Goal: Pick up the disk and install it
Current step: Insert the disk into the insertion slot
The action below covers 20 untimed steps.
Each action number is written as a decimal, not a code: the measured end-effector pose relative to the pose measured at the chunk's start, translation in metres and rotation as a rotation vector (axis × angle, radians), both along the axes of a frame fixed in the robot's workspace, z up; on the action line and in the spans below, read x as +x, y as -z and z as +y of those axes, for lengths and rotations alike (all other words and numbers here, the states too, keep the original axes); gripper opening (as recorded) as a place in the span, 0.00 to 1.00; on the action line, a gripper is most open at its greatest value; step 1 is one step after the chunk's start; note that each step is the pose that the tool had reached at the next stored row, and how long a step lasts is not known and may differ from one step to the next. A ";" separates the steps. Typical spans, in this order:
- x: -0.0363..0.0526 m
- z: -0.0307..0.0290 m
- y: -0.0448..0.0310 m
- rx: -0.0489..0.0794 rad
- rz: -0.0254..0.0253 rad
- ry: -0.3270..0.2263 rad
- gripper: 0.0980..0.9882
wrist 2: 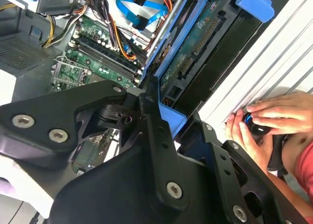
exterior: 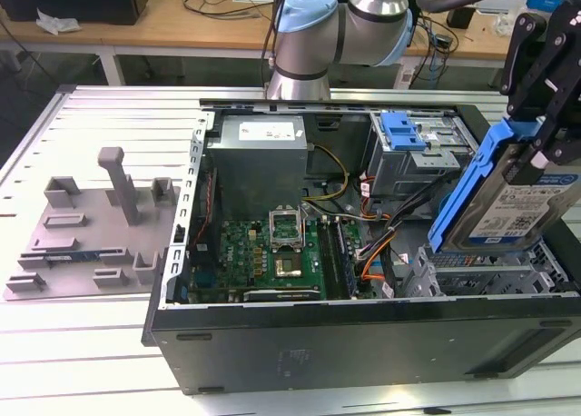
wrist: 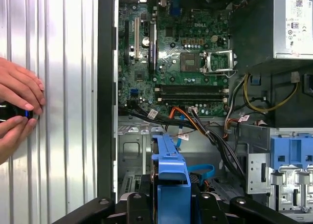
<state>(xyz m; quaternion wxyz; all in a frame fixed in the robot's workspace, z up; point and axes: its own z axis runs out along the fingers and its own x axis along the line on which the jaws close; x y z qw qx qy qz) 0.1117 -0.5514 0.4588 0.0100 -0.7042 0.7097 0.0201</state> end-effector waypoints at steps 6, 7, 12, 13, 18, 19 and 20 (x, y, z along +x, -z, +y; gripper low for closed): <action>0.0003 0.0000 0.0024 0.000 0.0000 0.000 0.30; 0.0004 0.0000 0.0030 0.000 0.0000 0.000 0.30; 0.0006 -0.0001 0.0054 0.000 0.0000 0.000 0.30; 0.0007 -0.0001 0.0057 0.000 0.0000 0.000 0.30; 0.0012 -0.0007 0.0078 0.000 0.0000 0.000 0.30; 0.0013 -0.0012 0.0083 0.000 0.0001 0.000 0.30; 0.0014 -0.0017 0.0090 0.000 -0.0001 0.000 0.30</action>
